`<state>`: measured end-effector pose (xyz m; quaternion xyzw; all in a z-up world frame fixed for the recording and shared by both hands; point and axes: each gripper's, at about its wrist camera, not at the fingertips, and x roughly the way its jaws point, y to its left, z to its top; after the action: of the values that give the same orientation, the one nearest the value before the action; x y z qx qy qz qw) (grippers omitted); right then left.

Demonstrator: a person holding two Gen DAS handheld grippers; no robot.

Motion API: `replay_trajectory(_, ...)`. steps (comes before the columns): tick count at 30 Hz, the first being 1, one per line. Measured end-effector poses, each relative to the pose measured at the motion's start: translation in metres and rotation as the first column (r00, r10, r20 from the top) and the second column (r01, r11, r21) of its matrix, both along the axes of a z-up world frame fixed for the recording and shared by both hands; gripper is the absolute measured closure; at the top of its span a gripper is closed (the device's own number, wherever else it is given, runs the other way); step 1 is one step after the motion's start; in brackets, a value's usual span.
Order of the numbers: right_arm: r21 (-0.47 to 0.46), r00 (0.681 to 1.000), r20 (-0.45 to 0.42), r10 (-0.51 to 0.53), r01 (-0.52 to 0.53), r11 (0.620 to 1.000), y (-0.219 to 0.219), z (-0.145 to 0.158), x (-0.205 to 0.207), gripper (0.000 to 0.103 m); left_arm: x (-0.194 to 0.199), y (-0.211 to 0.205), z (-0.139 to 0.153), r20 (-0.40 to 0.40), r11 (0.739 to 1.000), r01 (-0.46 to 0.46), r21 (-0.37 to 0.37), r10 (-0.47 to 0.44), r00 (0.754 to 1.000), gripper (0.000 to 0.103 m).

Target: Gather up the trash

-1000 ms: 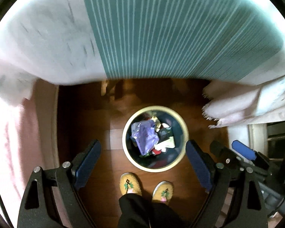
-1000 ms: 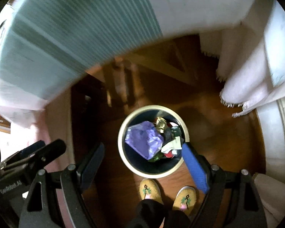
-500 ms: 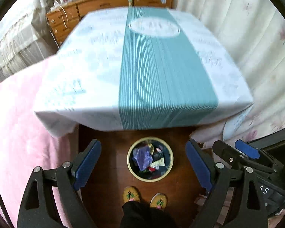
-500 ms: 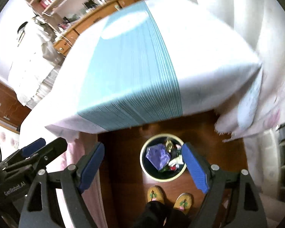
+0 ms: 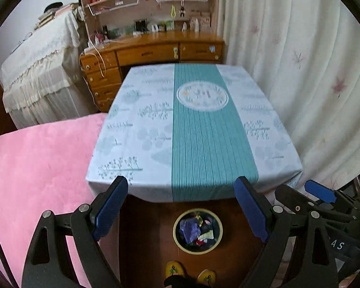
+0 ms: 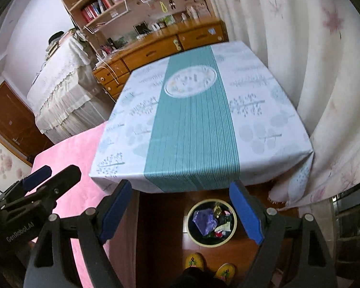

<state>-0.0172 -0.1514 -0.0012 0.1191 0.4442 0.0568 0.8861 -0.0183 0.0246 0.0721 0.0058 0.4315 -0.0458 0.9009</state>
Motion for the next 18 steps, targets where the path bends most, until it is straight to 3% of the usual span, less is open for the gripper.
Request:
replay_trajectory(8,-0.052,0.998,0.063,0.001,0.003,0.999,0.009,0.03,-0.006,0.019,-0.009,0.006,0.021,0.051,0.999,-0.037,-0.01,0.038,0.998,0.014)
replay_trajectory(18,-0.091,0.992,0.126,0.021,-0.01,0.996,0.017,0.047,-0.011,0.019,-0.005,0.008,0.025,0.07,0.997,-0.066,-0.029,0.068,0.995,0.014)
